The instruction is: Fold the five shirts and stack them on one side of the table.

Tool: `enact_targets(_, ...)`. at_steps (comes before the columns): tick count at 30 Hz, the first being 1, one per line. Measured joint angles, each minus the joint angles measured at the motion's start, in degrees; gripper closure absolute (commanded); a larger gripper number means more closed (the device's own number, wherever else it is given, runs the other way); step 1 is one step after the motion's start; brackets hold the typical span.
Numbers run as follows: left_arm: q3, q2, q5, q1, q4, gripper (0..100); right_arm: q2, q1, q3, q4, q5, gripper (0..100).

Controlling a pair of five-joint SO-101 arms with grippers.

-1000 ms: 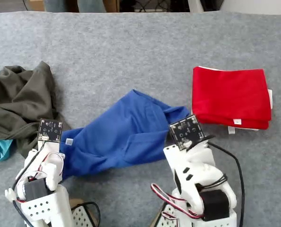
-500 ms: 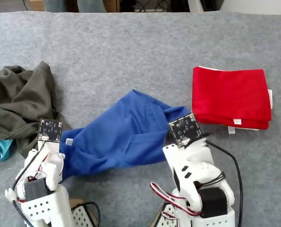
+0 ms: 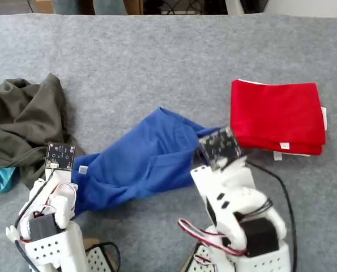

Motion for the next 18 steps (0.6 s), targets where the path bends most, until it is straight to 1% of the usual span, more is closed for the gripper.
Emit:
enact_targets(4,0.0,0.0,0.0,0.0,0.0,97,13.2,-2.8,-11.3,-0.1,-3.7,98.4)
enact_targets(7,0.0,0.0,0.0,0.0,0.0,97,19.9,-4.2,-17.2,-0.1,-5.3,98.4)
enact_targets(15,0.0,0.0,0.0,0.0,0.0,97,26.6,-5.6,-31.0,0.1,-5.5,98.4)
enact_targets(18,0.0,0.0,0.0,0.0,0.0,97,29.0,-5.6,-35.0,2.8,-5.6,98.4)
